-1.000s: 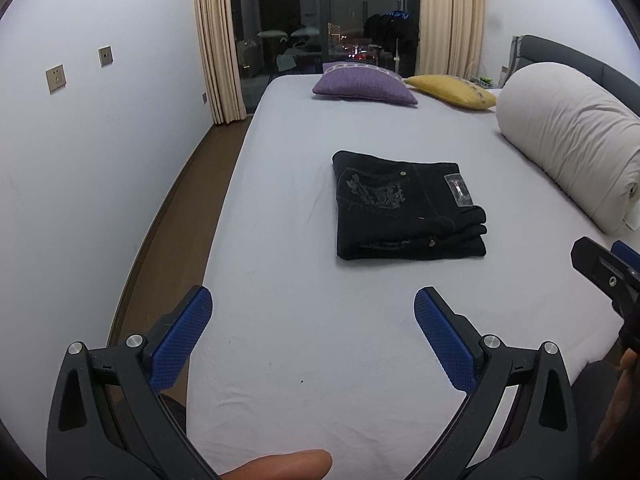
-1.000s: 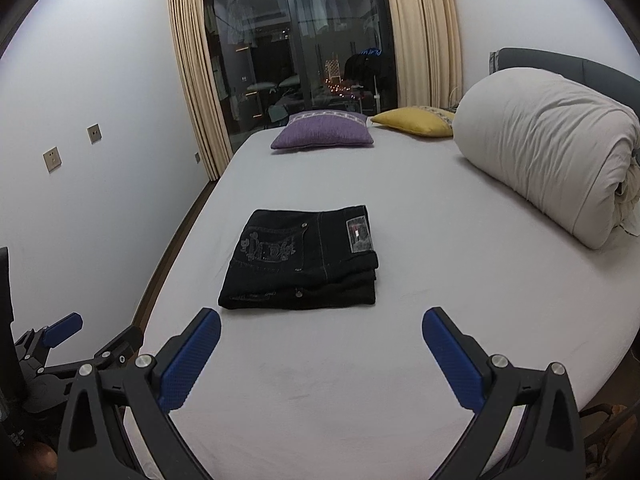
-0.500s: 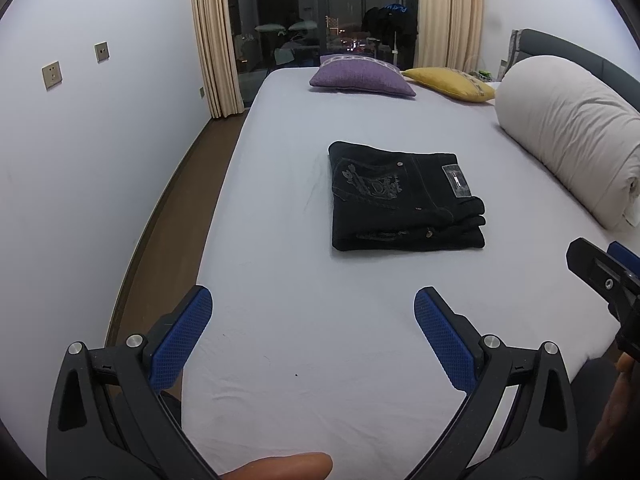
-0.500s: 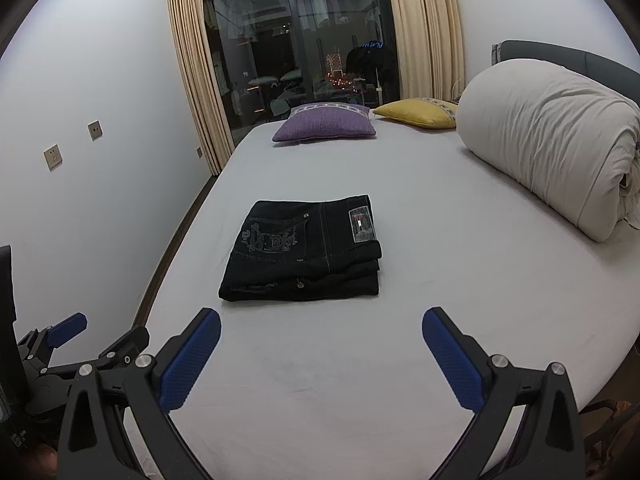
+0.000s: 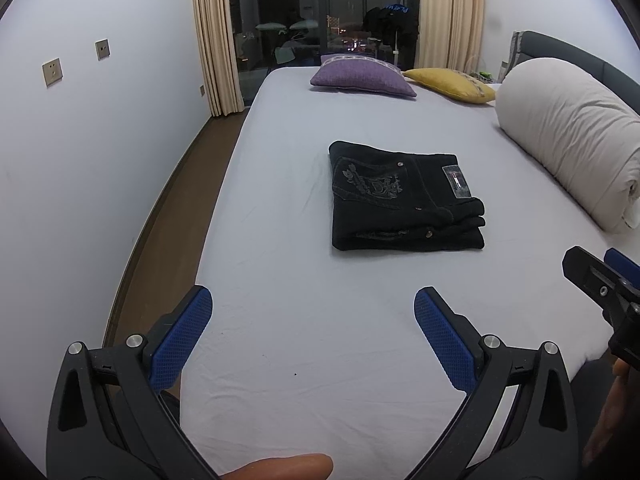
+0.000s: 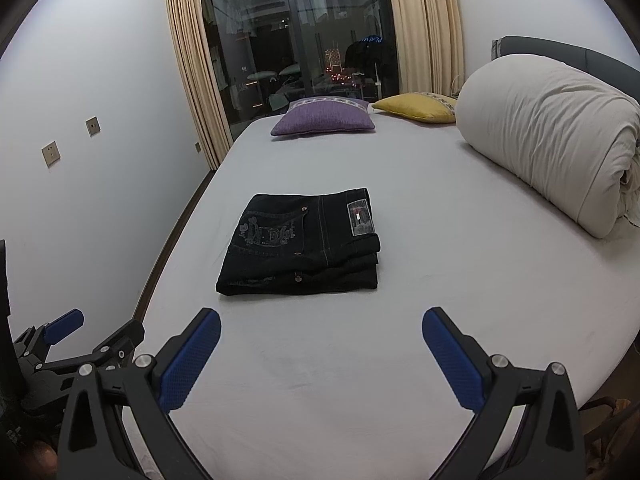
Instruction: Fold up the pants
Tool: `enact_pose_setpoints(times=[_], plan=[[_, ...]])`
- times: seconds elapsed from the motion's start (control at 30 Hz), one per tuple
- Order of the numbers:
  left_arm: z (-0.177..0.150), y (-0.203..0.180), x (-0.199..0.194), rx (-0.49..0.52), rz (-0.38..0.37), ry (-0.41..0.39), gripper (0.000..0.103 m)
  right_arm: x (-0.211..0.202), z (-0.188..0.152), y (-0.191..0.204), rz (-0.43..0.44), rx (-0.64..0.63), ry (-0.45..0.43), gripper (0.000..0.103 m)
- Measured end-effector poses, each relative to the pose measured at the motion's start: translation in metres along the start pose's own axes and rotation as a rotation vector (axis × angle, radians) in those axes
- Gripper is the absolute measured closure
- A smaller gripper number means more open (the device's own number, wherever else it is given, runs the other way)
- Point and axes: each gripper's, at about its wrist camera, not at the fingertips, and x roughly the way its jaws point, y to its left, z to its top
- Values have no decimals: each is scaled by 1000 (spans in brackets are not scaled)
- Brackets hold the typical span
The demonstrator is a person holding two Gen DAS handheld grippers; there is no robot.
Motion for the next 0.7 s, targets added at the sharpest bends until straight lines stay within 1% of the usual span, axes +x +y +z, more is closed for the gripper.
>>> enact_pose_setpoints(times=[0.3, 0.7], plan=[[1, 1, -1, -3, -5, 0, 0, 1, -2, 1, -6, 1, 8, 0], [0, -10, -6, -13, -8, -7, 0, 0, -3, 3, -4, -6, 9, 0]])
